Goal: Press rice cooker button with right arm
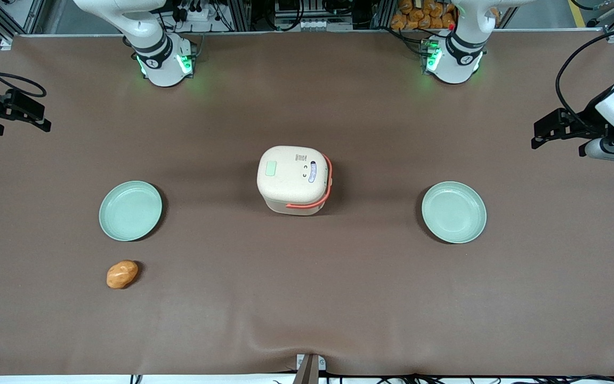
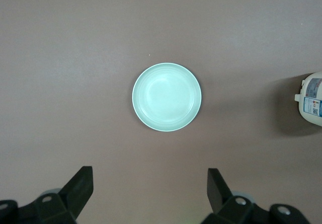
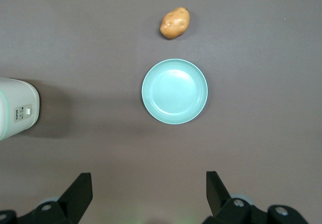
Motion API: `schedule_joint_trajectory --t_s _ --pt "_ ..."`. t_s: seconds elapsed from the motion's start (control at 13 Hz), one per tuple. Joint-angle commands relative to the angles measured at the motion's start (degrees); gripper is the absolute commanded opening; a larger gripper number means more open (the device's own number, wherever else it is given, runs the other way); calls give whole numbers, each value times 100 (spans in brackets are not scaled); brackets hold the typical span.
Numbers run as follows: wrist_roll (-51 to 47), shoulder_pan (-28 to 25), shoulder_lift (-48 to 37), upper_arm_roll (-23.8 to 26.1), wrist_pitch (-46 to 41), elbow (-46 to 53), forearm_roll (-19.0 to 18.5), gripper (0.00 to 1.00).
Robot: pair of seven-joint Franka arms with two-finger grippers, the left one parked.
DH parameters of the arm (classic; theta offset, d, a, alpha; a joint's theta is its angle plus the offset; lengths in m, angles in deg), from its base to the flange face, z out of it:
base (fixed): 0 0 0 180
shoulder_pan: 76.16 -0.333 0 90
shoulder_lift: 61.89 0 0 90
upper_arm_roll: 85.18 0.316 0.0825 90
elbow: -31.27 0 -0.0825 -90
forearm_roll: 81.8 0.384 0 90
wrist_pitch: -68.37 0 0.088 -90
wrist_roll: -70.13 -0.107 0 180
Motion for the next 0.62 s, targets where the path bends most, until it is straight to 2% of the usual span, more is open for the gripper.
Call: schedule_joint_trajectory --t_s 0.0,0.23,0.54 --pt "50 -170 -151 -187 20 -147 -29 100" --pt "15 -249 -116 -179 55 -155 14 100" --pt "-160 -618 -81 -170 90 -147 76 100"
